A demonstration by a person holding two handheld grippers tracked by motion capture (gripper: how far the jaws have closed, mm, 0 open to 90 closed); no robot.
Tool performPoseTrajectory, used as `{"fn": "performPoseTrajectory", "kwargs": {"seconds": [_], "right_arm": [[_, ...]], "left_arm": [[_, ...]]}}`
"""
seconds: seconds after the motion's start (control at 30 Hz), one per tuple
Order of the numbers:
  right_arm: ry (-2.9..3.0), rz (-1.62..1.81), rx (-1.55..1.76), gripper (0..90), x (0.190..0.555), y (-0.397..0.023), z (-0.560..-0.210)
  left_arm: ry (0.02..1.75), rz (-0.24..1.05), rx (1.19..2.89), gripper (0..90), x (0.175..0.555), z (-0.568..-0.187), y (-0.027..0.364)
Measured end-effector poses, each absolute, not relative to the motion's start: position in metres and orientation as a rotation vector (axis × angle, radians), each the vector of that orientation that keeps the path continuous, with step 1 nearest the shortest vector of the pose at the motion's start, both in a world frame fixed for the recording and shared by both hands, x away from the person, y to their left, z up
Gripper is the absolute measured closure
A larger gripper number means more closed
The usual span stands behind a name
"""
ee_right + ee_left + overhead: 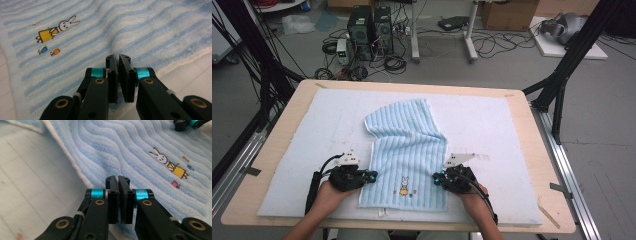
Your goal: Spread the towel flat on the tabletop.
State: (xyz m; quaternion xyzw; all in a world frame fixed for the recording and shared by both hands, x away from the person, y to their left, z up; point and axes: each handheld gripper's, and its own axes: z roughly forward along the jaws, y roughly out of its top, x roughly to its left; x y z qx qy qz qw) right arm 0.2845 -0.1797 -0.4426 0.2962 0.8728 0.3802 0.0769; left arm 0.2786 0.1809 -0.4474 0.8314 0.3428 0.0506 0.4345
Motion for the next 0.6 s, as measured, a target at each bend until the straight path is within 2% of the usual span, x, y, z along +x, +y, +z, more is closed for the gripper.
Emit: {"fn": "performPoseTrajectory", "kwargs": {"seconds": [0.27, 0.3, 0.37, 0.4, 0.5, 0.6], "right_arm": [[2.693, 1.156, 0.795, 84.3, 0.26, -0.186, -0.441], [2.694, 1.157, 0.789, 82.1, 0.259, -0.186, -0.441], [2.677, 1.176, 0.804, 73.0, 0.26, -0.186, -0.44], [2.651, 1.195, 0.831, 67.0, 0.262, -0.186, -0.439], [2.551, 1.221, 0.887, 57.3, 0.272, -0.182, -0.435], [2.513, 1.201, 0.903, 57.9, 0.283, -0.173, -0.435]], "left_arm": [[0.77, 0.078, 2.099, 84.2, 0.253, -0.445, 0.184], [0.776, 0.075, 2.089, 80.7, 0.253, -0.444, 0.185], [0.805, 0.111, 2.054, 65.1, 0.256, -0.44, 0.187], [0.823, 0.132, 2.028, 62.6, 0.259, -0.437, 0.189], [0.89, 0.202, 1.944, 54.4, 0.273, -0.43, 0.197], [0.952, 0.227, 1.845, 52.7, 0.291, -0.426, 0.202]]}}
